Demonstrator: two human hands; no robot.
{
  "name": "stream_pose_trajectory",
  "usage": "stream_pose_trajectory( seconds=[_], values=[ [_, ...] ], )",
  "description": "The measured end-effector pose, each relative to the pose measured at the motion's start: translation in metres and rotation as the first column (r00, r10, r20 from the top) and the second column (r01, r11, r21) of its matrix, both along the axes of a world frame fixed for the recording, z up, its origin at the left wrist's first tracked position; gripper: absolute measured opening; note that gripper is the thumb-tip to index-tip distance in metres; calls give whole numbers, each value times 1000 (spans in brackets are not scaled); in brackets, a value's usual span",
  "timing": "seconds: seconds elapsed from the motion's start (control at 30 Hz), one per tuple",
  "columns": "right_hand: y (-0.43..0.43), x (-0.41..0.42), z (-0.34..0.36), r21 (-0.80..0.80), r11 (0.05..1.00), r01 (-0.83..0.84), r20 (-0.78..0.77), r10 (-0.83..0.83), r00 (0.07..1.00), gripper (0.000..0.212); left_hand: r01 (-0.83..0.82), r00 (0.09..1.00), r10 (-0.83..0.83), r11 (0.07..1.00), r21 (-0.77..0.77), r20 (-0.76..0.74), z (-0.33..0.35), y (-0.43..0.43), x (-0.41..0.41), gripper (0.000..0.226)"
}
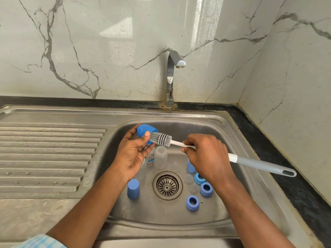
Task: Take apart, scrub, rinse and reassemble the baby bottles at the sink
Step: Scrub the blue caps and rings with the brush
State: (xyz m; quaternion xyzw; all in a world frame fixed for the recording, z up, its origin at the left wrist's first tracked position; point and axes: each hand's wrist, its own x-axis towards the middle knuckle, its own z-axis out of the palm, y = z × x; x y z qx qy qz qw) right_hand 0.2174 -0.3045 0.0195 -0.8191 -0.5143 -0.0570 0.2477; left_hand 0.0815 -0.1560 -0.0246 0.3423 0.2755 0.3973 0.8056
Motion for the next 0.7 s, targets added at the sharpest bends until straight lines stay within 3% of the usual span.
stream_pose_trajectory(
  seconds=[0.3,0.57,0.7],
  values=[
    [1,-4,0,-59,997,-43,74,47,996,14,-55,998,54,997,-54,-28,-4,1,-1,51],
    [2,-2,0,-28,999,-20,1,20,1000,14,-63,998,63,996,-61,-5,-2,-4,2,49],
    [1,-3,3,-80,996,-50,36,53,998,17,-60,998,61,997,-37,9,-1,-5,2,43]
  ],
)
